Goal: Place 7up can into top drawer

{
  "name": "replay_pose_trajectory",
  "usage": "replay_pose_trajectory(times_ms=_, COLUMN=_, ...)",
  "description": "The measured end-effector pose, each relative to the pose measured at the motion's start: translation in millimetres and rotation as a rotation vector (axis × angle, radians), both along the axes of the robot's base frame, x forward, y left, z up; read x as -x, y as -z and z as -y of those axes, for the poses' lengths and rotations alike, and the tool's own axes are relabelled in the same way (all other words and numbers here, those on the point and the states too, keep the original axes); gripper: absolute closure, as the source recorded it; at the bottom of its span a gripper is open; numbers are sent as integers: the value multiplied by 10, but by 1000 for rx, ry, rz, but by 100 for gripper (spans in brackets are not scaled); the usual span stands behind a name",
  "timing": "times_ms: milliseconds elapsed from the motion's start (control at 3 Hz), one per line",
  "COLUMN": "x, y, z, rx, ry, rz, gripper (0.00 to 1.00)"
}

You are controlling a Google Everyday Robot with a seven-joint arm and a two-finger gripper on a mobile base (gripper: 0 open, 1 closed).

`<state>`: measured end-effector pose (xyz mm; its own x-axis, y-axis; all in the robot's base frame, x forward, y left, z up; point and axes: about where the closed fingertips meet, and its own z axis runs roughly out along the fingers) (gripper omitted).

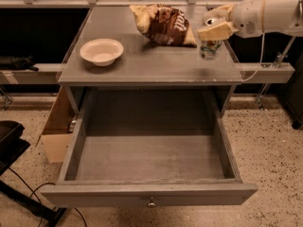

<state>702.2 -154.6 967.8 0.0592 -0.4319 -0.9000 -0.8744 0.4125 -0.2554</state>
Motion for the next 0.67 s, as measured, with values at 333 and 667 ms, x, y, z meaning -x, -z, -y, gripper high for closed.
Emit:
replay_pose_trajectory(times_ms=333, x=364, y=-205, z=-242, rx=-1, ry=1, rz=53, gripper=100)
replay_pose_trajectory(times_ms=667, x=665, y=69, z=-382, rx=-79, ry=8, rz=39, gripper=100)
